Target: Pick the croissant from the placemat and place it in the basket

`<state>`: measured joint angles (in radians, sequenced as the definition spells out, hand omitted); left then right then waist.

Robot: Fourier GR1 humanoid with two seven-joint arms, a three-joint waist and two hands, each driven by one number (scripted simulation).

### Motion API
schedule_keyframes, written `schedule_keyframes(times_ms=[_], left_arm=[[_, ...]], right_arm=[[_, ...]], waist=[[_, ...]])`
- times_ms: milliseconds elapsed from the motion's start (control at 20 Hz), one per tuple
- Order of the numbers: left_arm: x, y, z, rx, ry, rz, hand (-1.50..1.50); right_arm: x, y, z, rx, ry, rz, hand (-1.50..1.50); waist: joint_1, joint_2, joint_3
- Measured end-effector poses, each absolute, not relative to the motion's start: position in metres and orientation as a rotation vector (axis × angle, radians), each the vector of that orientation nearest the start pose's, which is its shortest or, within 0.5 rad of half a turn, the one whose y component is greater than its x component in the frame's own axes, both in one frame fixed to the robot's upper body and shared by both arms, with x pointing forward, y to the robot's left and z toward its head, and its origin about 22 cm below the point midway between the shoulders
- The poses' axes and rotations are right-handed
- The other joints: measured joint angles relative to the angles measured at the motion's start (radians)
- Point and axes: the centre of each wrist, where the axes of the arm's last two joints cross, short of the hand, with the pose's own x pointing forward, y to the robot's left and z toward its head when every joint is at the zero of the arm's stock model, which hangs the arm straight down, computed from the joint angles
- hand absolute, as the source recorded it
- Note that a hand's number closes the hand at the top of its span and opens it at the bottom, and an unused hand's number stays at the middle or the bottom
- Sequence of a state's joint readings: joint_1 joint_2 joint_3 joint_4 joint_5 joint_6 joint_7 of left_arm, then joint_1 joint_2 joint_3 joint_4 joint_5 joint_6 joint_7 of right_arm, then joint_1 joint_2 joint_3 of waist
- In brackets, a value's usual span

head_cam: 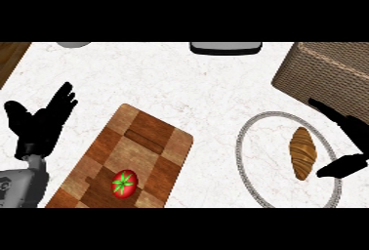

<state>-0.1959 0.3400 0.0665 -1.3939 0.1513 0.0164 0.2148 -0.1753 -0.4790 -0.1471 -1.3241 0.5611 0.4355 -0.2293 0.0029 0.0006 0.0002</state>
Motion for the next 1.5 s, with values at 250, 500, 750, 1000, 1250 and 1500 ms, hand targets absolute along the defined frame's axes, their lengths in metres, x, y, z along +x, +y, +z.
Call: schedule_keyframes(times_ms=[250,500,750,1000,1250,1500], left_arm=[[0.29,0.319,0.04,0.185,-1.385,-0.074,0.0],[0.292,0.318,0.04,0.184,-1.385,-0.073,0.0],[0.293,0.313,0.037,0.192,-1.38,-0.071,0.0],[0.291,0.313,0.038,0.194,-1.385,-0.073,0.0],[0.286,0.316,0.036,0.195,-1.387,-0.076,0.0],[0.289,0.322,0.038,0.193,-1.379,-0.071,0.0]], right_arm=[[0.287,-0.377,0.042,-0.445,-1.336,1.0,-1.5],[0.283,-0.388,0.03,-0.415,-1.349,0.999,-1.5],[0.277,-0.386,0.024,-0.362,-1.374,1.006,-1.5],[0.272,-0.378,0.021,-0.348,-1.378,1.031,-1.5],[0.268,-0.381,0.013,-0.399,-1.351,1.05,-1.5],[0.274,-0.369,0.0,-0.433,-1.323,1.078,-1.5]], waist=[[-0.001,0.0,0.0],[-0.002,0.0,0.0],[-0.003,-0.001,0.0],[-0.003,-0.001,0.0],[-0.002,-0.001,0.0],[-0.002,0.0,0.0]])
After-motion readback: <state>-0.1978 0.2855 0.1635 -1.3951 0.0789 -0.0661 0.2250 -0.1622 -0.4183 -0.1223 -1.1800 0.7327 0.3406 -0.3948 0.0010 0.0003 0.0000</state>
